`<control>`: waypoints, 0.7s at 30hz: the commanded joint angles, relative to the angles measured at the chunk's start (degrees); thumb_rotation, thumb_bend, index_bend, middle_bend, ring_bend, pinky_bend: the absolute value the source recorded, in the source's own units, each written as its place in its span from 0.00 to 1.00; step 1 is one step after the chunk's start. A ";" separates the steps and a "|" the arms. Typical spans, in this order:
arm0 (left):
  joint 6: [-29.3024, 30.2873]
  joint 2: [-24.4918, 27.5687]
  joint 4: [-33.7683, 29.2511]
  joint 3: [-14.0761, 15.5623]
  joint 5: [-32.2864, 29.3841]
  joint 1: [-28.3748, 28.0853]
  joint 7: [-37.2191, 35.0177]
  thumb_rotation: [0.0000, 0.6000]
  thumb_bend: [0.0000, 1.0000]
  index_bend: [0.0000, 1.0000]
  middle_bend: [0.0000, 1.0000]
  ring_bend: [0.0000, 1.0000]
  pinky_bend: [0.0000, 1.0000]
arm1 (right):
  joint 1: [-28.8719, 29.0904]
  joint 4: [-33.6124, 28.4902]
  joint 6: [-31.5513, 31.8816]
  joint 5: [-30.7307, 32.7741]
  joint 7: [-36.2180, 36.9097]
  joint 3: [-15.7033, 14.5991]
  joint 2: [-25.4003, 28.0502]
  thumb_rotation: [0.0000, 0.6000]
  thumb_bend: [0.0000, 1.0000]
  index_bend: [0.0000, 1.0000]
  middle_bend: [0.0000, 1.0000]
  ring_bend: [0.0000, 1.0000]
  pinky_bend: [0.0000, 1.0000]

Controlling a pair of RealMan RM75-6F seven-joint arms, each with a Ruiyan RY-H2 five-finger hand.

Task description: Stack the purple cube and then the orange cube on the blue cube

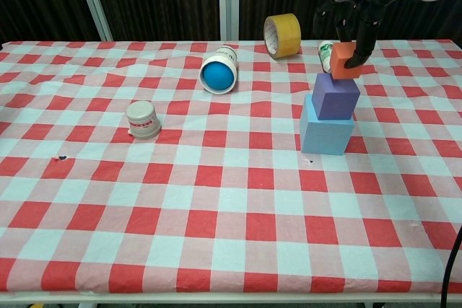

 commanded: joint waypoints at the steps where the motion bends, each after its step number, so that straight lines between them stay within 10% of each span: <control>1: -0.02 0.00 -0.01 0.02 0.02 -0.01 0.00 1.00 0.11 0.28 0.24 0.16 0.29 | -0.25 -0.18 0.87 0.39 0.06 0.28 -0.44 1.00 0.21 0.22 0.54 0.23 0.00; 21: -0.06 0.01 0.04 0.02 0.01 0.00 -0.10 1.00 0.11 0.28 0.24 0.16 0.29 | -1.19 0.97 1.17 1.83 -1.00 1.71 -2.30 1.00 0.20 0.22 0.54 0.24 0.00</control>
